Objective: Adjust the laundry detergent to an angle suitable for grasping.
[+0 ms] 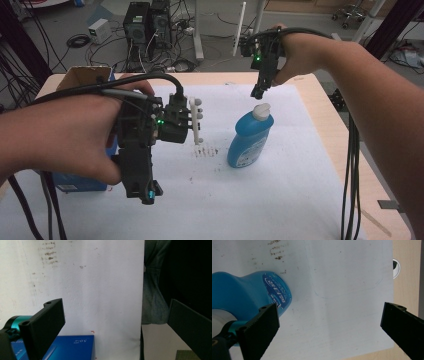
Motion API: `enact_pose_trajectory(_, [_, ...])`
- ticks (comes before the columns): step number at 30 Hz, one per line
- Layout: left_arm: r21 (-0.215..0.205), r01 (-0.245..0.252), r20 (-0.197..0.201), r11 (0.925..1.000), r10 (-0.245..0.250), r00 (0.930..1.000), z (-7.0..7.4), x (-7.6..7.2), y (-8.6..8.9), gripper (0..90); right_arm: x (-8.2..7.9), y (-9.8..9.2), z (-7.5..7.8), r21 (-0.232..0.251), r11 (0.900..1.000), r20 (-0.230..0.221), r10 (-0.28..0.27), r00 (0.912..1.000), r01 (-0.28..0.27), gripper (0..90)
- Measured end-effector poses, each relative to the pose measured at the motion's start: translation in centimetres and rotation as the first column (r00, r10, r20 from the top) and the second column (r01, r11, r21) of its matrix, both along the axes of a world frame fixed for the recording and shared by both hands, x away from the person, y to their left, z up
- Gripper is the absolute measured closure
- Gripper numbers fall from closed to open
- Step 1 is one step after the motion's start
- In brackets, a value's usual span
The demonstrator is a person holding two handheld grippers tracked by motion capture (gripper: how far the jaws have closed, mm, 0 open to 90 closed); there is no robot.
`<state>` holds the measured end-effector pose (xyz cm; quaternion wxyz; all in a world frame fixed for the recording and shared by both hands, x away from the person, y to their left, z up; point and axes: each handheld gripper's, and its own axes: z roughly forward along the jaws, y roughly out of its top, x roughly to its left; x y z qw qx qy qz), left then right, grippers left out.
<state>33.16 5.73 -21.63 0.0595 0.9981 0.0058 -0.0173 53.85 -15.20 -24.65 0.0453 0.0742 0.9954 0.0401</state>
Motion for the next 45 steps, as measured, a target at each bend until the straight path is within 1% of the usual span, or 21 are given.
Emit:
enact_pose_trajectory(5, [-0.001, -0.005, -0.001, 1.0, 0.005, 1.0, 0.0, 0.0, 0.0, 1.7, -0.1, -0.1, 0.0, -0.005, 1.0, -0.001, -0.006, 1.0, 0.006, 1.1])
enact_pose_trajectory(15, [-0.004, -0.003, -0.002, 1.0, 0.003, 1.0, -0.1, 0.2, -0.3, 1.7, 0.1, -0.4, 0.1, 0.008, 1.0, 0.006, -0.01, 0.9999, 0.01, 1.1])
enact_pose_trajectory(16, [-0.002, -0.002, -0.001, 1.0, 0.002, 1.0, -0.1, 0.2, -0.3, 1.7, 0.1, -0.5, 0.2, 0.003, 1.0, 0.007, -0.019, 0.9998, 0.019, 1.1])
enact_pose_trajectory(27, [-0.018, -0.02, 0.007, 0.9997, 0.02, 0.9998, -0.1, 0.2, -0.4, 1.7, 0.1, -0.6, 0.2, 0.004, 1.0, 0.006, -0.009, 0.9999, 0.009, 1.1])
enact_pose_trajectory(30, [-0.018, -0.032, 0.004, 0.9993, 0.032, 0.9995, -0.2, 0.2, -0.5, 1.7, 0.1, -0.7, 0.3, 0.006, 1.0, 0.009, -0.01, 0.9999, 0.01, 1.1])
enact_pose_trajectory(32, [-0.024, -0.039, 0.005, 0.9989, 0.039, 0.9992, -0.3, 0.3, -0.6, 1.7, 0.0, -0.8, 0.4, 0.003, 1.0, 0.012, -0.016, 0.9998, 0.016, 1.1])
enact_pose_trajectory(33, [-0.034, -0.053, 0.007, 0.998, 0.053, 0.9986, -0.4, 0.4, -0.6, 1.7, 0.1, -0.9, 0.4, 0.007, 1.0, 0.015, -0.01, 0.9998, 0.01, 1.1])
enact_pose_trajectory(36, [-0.061, -0.083, 0.009, 0.9947, 0.084, 0.9964, -0.5, 0.7, -0.8, 1.7, 0.0, -1.4, 0.5, -0.004, 1.0, 0.02, -0.027, 0.9994, 0.027, 1.1])
enact_pose_trajectory(37, [-0.07, -0.087, 0.01, 0.9937, 0.088, 0.9961, -0.4, 0.8, -0.9, 1.7, -0.1, -1.6, 0.6, -0.006, 0.999, 0.022, -0.032, 0.9993, 0.032, 1.1])
enact_pose_trajectory(38, [-0.07, -0.087, 0.01, 0.9937, 0.088, 0.9961, -0.4, 0.8, -0.9, 1.7, -0.1, -1.6, 0.6, -0.006, 0.999, 0.022, -0.032, 0.9993, 0.032, 1.1])
enact_pose_trajectory(41, [-0.092, -0.102, 0.015, 0.9905, 0.104, 0.9945, -0.5, 1.0, -1.1, 1.7, -0.1, -2.4, 0.8, -0.004, 0.999, 0.029, -0.046, 0.9985, 0.046, 1.1])
enact_pose_trajectory(43, [-0.104, -0.112, 0.017, 0.9883, 0.114, 0.9933, -0.5, 1.0, -1.2, 1.7, -0.2, -3.3, 0.9, 0.003, 0.998, 0.029, -0.057, 0.998, 0.057, 1.2])
enact_pose_trajectory(45, [-0.115, -0.115, 0.015, 0.9867, 0.118, 0.9929, -0.5, 1.1, -1.3, 1.7, -0.2, -3.6, 1.0, 0.002, 0.998, 0.029, -0.062, 0.9976, 0.062, 1.2])
